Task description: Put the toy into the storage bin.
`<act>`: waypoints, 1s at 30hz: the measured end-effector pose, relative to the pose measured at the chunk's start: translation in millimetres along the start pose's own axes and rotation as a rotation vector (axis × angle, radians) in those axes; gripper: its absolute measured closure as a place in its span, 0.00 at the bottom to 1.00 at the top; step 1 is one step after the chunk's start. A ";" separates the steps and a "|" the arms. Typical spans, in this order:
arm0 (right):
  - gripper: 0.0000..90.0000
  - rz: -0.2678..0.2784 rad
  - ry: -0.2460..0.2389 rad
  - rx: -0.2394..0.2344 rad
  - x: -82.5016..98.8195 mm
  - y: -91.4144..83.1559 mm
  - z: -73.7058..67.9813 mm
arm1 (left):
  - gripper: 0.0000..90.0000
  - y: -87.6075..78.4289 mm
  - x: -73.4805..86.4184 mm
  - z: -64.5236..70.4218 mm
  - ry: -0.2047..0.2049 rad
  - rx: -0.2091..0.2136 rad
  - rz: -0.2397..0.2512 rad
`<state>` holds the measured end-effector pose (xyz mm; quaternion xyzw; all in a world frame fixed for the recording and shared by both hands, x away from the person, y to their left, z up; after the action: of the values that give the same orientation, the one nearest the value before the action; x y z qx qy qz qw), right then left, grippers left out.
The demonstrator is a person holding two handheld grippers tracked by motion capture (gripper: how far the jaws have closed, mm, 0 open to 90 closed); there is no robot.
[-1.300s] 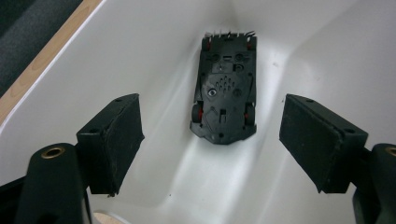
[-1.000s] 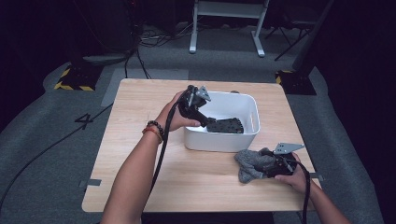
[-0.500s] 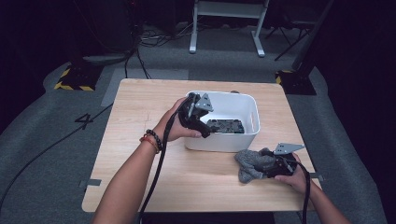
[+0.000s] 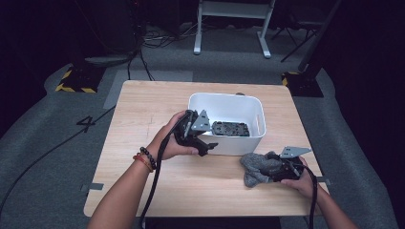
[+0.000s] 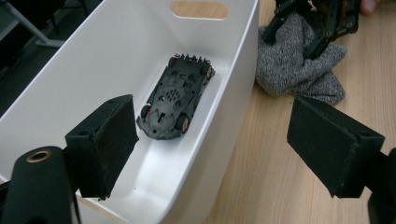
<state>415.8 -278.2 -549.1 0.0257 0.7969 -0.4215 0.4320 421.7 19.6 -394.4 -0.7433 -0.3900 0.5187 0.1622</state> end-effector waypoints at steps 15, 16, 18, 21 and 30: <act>0.23 0.000 0.000 0.001 0.1 -0.1 -0.1 | 0.19 -6.1 40.6 17.3 -0.014 -0.096 -0.053; 0.23 0.000 0.001 0.001 0.3 -0.2 -0.2 | 0.19 -7.5 41.2 17.3 -0.016 -0.105 -0.055; 0.23 0.001 0.001 0.002 0.4 -0.3 -0.2 | 0.20 -10.5 40.1 18.0 -0.004 -0.134 -0.052; 0.23 0.001 0.001 0.003 0.9 -0.8 -0.2 | 0.19 -14.4 38.4 22.7 -0.002 -0.129 -0.040; 0.23 -0.001 -0.001 0.004 1.5 -1.6 -0.2 | 0.18 -31.6 53.5 31.3 -0.023 -0.148 -0.034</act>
<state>414.1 -279.6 -549.1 0.0261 0.7958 -0.4234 0.4321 389.0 74.8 -421.3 -0.7406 -0.4419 0.4940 0.1110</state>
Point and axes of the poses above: each handheld gripper's, and its own axes: y roughly forward along the jaws, x roughly out of its underside, z roughly to its right, the point moved 7 cm from there along y, roughly forward along the jaws, and after that the axes turned 15 degrees about y, right-handed, at the moved point
